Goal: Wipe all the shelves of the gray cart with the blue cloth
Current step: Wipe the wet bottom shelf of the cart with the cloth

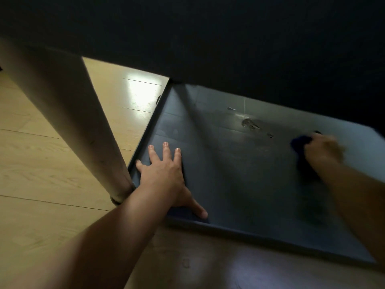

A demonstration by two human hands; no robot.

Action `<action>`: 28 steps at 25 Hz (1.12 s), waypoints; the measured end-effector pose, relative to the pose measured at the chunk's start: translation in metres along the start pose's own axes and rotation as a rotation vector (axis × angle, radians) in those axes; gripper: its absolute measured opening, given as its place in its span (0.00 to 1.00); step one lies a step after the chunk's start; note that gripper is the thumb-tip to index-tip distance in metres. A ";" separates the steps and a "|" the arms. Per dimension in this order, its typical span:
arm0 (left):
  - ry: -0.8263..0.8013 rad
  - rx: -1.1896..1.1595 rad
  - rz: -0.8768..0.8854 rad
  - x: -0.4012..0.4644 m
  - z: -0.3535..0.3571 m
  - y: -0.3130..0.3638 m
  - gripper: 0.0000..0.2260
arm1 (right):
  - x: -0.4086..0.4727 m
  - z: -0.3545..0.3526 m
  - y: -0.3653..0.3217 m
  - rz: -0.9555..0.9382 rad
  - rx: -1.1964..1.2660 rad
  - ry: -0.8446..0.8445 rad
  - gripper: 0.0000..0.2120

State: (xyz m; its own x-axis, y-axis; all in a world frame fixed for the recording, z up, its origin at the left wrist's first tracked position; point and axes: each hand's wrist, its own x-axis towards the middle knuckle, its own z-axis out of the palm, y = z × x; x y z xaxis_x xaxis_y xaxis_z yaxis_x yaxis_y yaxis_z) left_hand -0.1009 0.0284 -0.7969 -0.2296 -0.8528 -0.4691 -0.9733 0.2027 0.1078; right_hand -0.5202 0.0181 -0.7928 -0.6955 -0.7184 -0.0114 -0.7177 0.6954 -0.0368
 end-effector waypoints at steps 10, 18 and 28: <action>-0.015 -0.007 -0.008 -0.001 -0.005 -0.003 0.87 | -0.062 -0.023 -0.110 -0.223 0.591 0.181 0.18; -0.034 -0.015 -0.030 0.001 -0.003 0.000 0.84 | -0.160 0.012 -0.285 -0.941 0.235 -0.042 0.20; 0.030 -0.028 0.006 0.005 0.006 -0.009 0.84 | -0.015 0.019 -0.106 -0.417 0.053 0.112 0.19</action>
State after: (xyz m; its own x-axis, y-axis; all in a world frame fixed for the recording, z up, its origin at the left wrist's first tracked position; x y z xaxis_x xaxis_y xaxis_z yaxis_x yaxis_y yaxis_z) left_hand -0.0933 0.0252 -0.8055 -0.2353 -0.8654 -0.4423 -0.9714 0.1950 0.1352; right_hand -0.4327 -0.0453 -0.8082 -0.3475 -0.9295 0.1238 -0.9375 0.3417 -0.0665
